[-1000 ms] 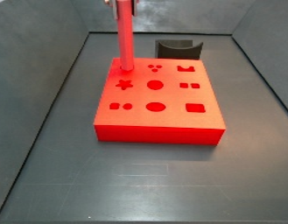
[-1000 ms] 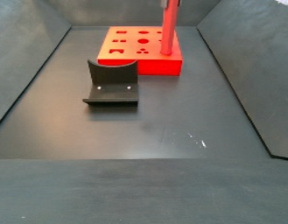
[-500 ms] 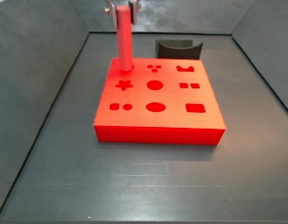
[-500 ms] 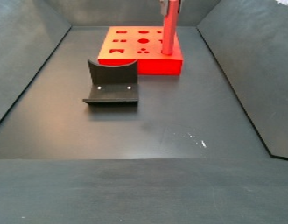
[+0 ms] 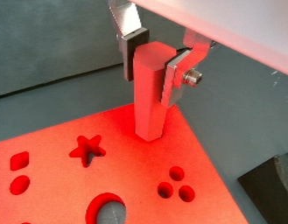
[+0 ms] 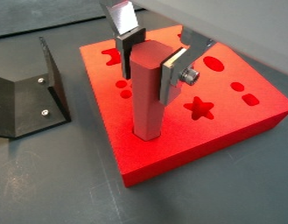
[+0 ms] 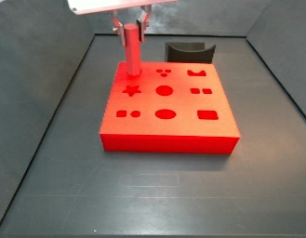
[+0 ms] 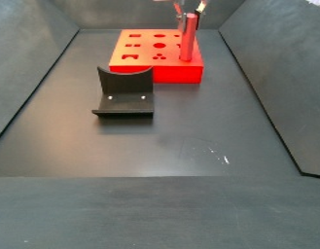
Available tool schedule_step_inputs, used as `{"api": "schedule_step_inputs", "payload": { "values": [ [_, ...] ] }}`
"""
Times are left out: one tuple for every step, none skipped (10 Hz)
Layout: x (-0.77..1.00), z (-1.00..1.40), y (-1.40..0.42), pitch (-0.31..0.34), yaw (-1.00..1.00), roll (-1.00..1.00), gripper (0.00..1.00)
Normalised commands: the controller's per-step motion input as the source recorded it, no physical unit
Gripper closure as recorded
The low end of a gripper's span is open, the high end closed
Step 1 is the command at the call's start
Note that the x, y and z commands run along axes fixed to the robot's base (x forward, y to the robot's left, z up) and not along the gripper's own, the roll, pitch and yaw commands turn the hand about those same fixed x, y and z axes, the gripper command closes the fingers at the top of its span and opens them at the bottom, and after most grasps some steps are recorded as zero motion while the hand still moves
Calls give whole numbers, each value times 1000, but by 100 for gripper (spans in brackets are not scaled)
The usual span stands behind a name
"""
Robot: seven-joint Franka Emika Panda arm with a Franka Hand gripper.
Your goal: Insert the hexagon object.
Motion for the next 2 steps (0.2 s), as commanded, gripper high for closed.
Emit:
{"api": "schedule_step_inputs", "payload": {
  "values": [
    [-46, -286, 0, -19, -63, 99, 100],
    [0, 0, 0, 0, 0, 0, 100]
  ]
}}
